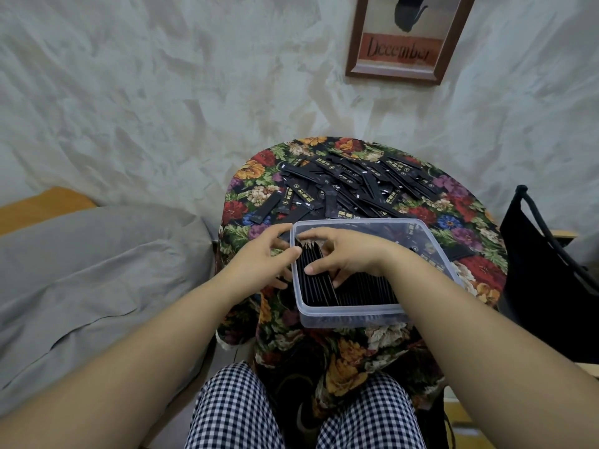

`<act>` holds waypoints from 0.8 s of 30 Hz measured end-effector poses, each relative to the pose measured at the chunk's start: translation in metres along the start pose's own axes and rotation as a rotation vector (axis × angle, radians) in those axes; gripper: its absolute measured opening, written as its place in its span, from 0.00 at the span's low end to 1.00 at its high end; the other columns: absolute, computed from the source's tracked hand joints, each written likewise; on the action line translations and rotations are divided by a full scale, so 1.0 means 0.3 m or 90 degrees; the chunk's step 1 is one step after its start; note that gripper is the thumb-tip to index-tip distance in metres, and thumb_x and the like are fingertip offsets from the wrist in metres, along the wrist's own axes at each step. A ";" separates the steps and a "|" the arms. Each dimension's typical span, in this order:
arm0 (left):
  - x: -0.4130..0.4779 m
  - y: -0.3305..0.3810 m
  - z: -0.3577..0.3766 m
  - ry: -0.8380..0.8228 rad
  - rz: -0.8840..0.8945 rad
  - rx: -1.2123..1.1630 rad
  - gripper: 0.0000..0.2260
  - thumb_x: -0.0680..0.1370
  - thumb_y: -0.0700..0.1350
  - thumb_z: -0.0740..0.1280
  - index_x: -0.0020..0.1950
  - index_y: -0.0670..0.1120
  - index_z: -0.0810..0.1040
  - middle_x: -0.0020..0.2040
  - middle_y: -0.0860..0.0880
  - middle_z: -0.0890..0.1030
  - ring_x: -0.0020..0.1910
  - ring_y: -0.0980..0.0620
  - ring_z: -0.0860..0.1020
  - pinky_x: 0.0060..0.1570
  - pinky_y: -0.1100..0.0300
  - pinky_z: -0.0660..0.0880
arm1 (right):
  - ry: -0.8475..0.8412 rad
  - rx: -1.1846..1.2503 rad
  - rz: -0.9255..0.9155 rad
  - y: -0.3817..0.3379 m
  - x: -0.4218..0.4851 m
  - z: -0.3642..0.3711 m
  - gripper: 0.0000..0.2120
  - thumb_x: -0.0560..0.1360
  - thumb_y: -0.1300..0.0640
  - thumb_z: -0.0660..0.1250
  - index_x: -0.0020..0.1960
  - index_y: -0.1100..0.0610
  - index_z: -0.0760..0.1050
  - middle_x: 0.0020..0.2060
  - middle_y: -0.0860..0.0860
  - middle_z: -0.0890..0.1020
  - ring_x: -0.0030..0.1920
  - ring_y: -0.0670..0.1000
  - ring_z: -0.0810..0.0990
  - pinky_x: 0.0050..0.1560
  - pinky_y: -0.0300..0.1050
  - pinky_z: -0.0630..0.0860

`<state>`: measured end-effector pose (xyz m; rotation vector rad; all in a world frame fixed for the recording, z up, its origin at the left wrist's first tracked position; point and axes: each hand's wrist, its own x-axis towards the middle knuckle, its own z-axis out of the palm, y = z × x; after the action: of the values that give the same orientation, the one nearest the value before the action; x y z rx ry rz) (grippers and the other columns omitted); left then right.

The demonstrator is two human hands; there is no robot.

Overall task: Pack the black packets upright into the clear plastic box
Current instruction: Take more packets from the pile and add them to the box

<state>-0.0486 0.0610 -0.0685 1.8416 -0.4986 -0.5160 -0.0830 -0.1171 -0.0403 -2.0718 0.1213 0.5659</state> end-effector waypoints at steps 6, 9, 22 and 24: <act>-0.007 0.000 0.014 0.023 -0.007 -0.033 0.16 0.80 0.46 0.62 0.67 0.56 0.67 0.52 0.51 0.75 0.42 0.49 0.81 0.41 0.52 0.82 | -0.003 -0.003 -0.017 -0.003 -0.006 -0.003 0.25 0.75 0.60 0.69 0.69 0.50 0.67 0.43 0.51 0.71 0.36 0.47 0.77 0.32 0.39 0.79; -0.010 -0.005 0.028 0.038 -0.016 -0.050 0.19 0.80 0.47 0.61 0.70 0.55 0.66 0.54 0.49 0.74 0.43 0.49 0.80 0.41 0.52 0.82 | 0.001 -0.013 -0.021 -0.004 -0.013 0.005 0.26 0.75 0.59 0.70 0.70 0.47 0.66 0.47 0.51 0.71 0.40 0.49 0.78 0.34 0.40 0.80; -0.059 -0.018 0.054 0.042 -0.067 -0.109 0.19 0.77 0.51 0.65 0.67 0.53 0.67 0.53 0.50 0.77 0.39 0.57 0.82 0.39 0.57 0.81 | 0.104 0.094 0.067 0.056 -0.105 0.021 0.21 0.77 0.60 0.66 0.69 0.60 0.68 0.45 0.55 0.78 0.34 0.49 0.79 0.33 0.40 0.80; -0.064 -0.012 0.063 0.048 -0.076 -0.122 0.17 0.78 0.50 0.65 0.66 0.51 0.69 0.52 0.47 0.77 0.35 0.59 0.81 0.34 0.62 0.79 | 0.124 0.119 0.077 0.053 -0.097 0.036 0.20 0.77 0.61 0.67 0.67 0.60 0.69 0.42 0.56 0.78 0.29 0.49 0.78 0.30 0.39 0.78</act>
<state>-0.0746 0.0585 -0.0755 1.7061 -0.2788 -0.5537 -0.1173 -0.1206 -0.0448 -1.9409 0.4002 0.4073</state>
